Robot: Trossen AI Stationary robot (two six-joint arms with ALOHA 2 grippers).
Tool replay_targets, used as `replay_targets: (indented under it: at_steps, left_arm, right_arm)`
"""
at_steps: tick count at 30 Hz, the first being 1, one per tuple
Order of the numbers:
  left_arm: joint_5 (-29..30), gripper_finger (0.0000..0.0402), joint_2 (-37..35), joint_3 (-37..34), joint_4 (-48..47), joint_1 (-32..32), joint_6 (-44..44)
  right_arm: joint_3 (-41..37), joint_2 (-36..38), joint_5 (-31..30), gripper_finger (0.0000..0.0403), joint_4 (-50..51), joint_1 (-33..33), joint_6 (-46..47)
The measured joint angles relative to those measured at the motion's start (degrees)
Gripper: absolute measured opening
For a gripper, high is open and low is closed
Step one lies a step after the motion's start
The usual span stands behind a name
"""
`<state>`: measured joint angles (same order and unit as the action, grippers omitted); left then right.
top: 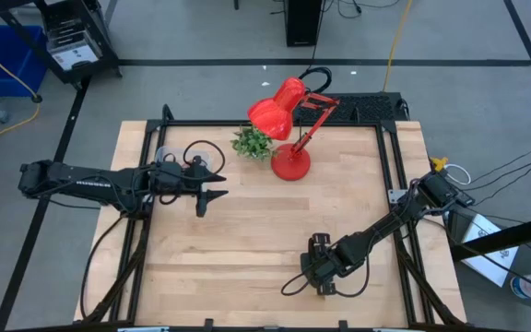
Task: Pick and place rubber bands into bin
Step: Put the green rubber band into the transparent bin
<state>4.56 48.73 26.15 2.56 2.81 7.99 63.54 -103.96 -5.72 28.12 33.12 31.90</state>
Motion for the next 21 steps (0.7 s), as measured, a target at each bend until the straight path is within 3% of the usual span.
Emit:
replay_targets:
  at_steps: [8, 14, 18, 21]
  left_arm:
    - [0.00, 0.0214, 0.00, 0.02, -0.31, 0.00, -0.31]
    - [0.00, 0.0214, 0.00, 0.02, -0.28, 0.00, -0.31]
    - [0.02, 0.0214, 0.00, 0.02, -0.27, -0.01, -0.29]
    - [0.02, 0.0214, 0.00, 0.02, -0.27, -0.01, -0.28]
  right_arm:
    - [-6.47, 0.57, 1.45, 0.0138, -10.36, -0.22, 0.48]
    - [-7.65, 0.36, 1.56, 0.0065, -10.31, -0.22, 1.27]
    - [-7.69, 0.71, 1.98, 0.0011, -10.34, -0.24, -2.95]
    - [-7.71, 2.11, -1.27, 0.0005, -10.21, -0.45, -4.35]
